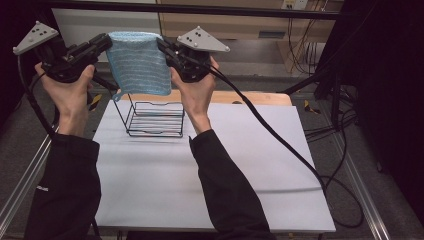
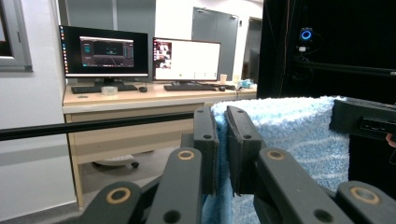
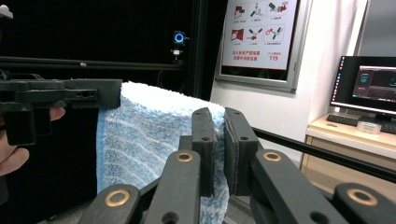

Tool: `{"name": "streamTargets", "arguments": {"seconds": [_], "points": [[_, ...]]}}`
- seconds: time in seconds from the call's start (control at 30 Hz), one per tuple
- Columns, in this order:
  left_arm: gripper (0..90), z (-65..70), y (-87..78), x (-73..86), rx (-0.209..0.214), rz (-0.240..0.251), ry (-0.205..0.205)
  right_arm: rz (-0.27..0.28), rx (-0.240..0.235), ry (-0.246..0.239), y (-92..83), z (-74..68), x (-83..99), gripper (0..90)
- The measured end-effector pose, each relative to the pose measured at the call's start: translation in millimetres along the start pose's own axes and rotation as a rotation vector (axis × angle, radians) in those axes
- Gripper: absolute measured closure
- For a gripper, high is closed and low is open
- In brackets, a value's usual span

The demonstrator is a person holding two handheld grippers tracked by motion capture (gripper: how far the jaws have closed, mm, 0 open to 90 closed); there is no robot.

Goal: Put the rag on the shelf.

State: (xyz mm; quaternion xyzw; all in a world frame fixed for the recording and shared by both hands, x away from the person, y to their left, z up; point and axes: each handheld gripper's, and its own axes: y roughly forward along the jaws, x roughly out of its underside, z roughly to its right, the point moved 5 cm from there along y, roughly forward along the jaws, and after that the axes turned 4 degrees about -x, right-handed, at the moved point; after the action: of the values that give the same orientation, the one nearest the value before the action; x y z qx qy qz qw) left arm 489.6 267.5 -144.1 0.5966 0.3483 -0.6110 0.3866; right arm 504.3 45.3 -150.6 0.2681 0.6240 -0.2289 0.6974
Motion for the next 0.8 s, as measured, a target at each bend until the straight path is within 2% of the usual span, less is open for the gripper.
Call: {"name": "streamTargets", "arguments": {"seconds": [0.07,0.27,0.43,0.53,0.8], "points": [[83.0,-3.7,3.3,-2.6,-0.002,0.001,-0.009,0.003,0.003,0.001,5.1,2.1,-2.1,84.4],[83.0,-13.3,13.1,-13.1,-0.019,-0.005,0.014,0.005,0.006,0.006,19.4,9.2,-7.1,84.4],[83.0,-20.1,23.6,-19.4,-0.024,-0.011,0.009,0.019,0.01,0.01,27.8,13.6,-11.2,84.3],[83.0,-23.6,30.8,-21.1,-0.028,-0.023,0.026,0.013,0.009,0.009,30.0,15.4,-11.5,84.3],[83.0,-31.5,56.5,-16.2,-0.018,-0.021,-0.01,0.001,0.044,-0.004,38.1,28.1,-8.0,84.2]]}}
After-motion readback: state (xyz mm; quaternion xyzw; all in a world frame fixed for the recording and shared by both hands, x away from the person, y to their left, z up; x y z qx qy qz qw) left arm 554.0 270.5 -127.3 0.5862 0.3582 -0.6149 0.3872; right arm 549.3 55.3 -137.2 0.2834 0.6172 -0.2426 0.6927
